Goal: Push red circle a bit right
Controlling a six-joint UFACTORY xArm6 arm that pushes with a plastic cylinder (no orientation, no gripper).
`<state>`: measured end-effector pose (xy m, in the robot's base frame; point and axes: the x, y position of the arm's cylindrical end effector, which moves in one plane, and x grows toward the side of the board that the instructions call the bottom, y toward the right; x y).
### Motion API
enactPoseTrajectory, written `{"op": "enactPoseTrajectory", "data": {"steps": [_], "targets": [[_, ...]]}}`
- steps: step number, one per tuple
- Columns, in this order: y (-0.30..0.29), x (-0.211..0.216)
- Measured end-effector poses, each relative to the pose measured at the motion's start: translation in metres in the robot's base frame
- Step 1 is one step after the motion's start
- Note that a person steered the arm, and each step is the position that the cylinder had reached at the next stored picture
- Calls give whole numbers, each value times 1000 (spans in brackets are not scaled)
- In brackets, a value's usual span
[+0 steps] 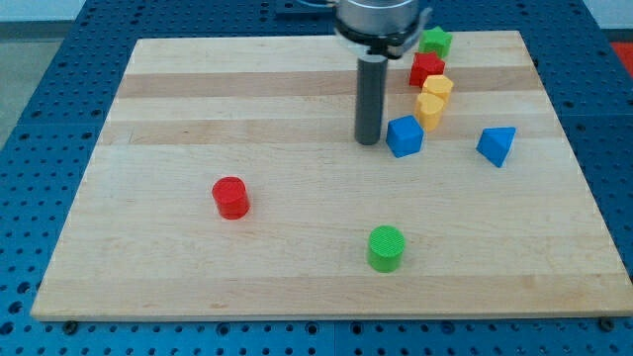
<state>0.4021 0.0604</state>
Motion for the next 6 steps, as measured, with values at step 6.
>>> {"op": "enactPoseTrajectory", "data": {"steps": [6], "targets": [[-169, -1]]}}
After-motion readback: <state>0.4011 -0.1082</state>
